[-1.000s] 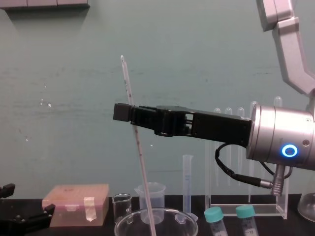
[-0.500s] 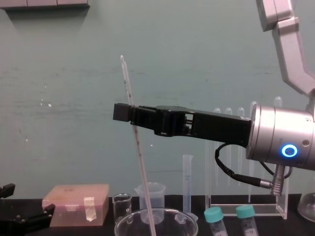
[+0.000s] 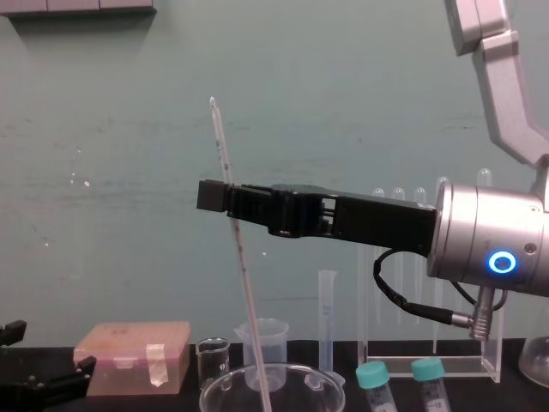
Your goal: Hold the thermometer with one hand and immerse one end into the beaker, then reinsert it into the test tube rack.
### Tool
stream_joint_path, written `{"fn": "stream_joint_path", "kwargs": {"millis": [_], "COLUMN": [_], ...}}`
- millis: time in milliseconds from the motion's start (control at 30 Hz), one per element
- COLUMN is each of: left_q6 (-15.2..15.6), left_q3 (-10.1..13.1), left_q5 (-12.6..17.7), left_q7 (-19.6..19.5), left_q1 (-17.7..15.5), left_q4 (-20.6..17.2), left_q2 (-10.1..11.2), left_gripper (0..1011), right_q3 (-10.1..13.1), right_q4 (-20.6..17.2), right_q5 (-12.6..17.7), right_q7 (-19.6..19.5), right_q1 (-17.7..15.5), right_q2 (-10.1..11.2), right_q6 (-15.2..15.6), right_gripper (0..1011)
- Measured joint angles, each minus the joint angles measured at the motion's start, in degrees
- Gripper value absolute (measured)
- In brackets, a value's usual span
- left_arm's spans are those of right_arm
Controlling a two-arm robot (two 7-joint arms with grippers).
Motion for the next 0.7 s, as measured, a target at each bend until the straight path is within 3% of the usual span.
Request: {"fn": "stream_joint_path", "kwargs": {"millis": [700], "left_q6": [0.0], "left_q3": [0.0], "left_q5": [0.0], "left_q7": [0.0], "left_q1": [0.0], "left_q4": [0.0], "left_q2": [0.0], "left_gripper": [1008], "right_q3": [-0.3], "right_q4": [0.4], "right_q5": [-0.1], "right_q7": [0.3], "right_q1": [0.2], "right_q2": [-0.1], "right_q6": [0.1], "right_gripper": [56]}}
